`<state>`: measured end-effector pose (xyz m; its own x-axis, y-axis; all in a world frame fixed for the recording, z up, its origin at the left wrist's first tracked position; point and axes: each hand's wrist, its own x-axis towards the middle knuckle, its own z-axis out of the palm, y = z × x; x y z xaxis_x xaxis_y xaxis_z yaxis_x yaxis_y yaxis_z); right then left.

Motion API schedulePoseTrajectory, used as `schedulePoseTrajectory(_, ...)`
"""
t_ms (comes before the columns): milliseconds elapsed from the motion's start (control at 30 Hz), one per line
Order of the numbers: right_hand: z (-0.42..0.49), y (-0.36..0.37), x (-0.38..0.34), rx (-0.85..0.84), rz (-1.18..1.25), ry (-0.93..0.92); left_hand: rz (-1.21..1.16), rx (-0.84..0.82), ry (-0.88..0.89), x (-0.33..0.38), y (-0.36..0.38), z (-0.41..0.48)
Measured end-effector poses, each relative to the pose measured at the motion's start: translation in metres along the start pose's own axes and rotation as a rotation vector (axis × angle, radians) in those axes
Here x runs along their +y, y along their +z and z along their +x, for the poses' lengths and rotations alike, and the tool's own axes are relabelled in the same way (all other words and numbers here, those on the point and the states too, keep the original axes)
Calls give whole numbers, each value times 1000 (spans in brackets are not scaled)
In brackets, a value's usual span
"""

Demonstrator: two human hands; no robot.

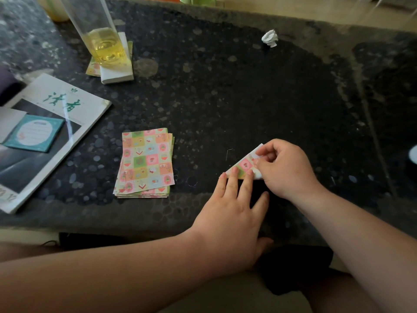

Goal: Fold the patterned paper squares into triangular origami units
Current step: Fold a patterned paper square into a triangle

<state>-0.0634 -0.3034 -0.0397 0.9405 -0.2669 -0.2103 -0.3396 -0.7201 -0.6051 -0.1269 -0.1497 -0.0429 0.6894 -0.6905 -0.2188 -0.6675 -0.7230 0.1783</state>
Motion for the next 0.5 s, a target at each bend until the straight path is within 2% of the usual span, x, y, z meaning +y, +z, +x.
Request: schedulePoseTrajectory(500,-2,-1,-5,-11,2,35,35,-25,15,-2,-1,2)
